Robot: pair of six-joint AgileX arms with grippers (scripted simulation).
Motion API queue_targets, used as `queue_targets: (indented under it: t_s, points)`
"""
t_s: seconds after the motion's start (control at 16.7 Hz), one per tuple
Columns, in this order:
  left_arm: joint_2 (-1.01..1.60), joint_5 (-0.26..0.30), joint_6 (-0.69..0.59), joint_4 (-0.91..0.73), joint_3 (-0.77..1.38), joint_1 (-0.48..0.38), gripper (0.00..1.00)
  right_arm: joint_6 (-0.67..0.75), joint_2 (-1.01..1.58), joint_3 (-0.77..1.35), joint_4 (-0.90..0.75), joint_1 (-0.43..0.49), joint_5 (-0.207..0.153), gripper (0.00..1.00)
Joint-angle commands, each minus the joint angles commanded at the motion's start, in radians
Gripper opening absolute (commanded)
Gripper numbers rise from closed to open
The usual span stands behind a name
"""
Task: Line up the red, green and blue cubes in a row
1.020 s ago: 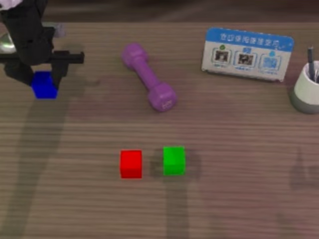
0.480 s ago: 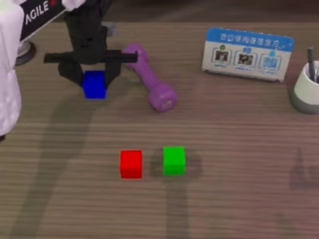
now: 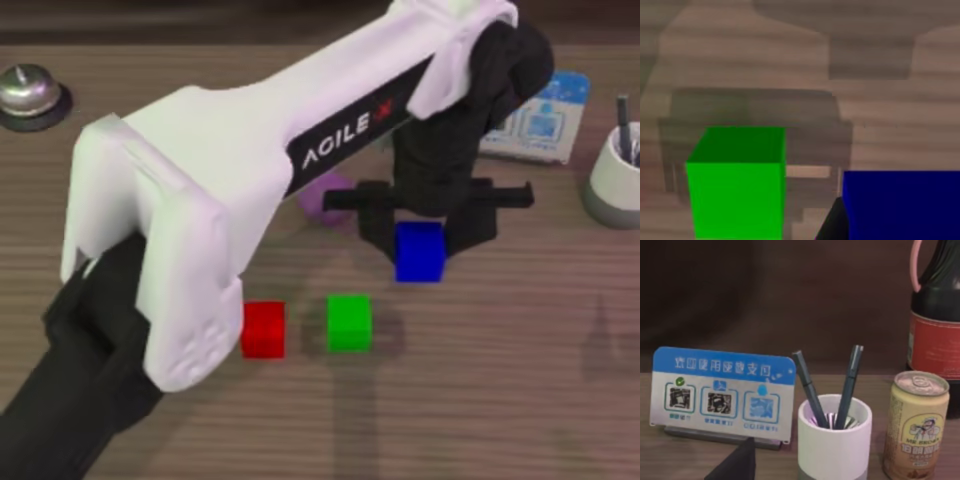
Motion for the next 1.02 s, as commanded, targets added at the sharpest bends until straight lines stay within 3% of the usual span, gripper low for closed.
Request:
queue_targets:
  t_s: [0.18,0.54,1.02]
  points:
    - [0.01,-0.004,-0.061,-0.02,0.043,-0.061,0.0,0.0,0.0,0.0,0.0,0.0,0.0,1.0]
    - [0.003,-0.003,-0.059,-0.002,0.025,-0.059,0.0,0.0,0.0,0.0,0.0,0.0,0.0,1.0]
    - [-0.019,-0.004,-0.06,0.27,-0.276,-0.06,0.0,0.0,0.0,0.0,0.0,0.0,0.0,1.0]
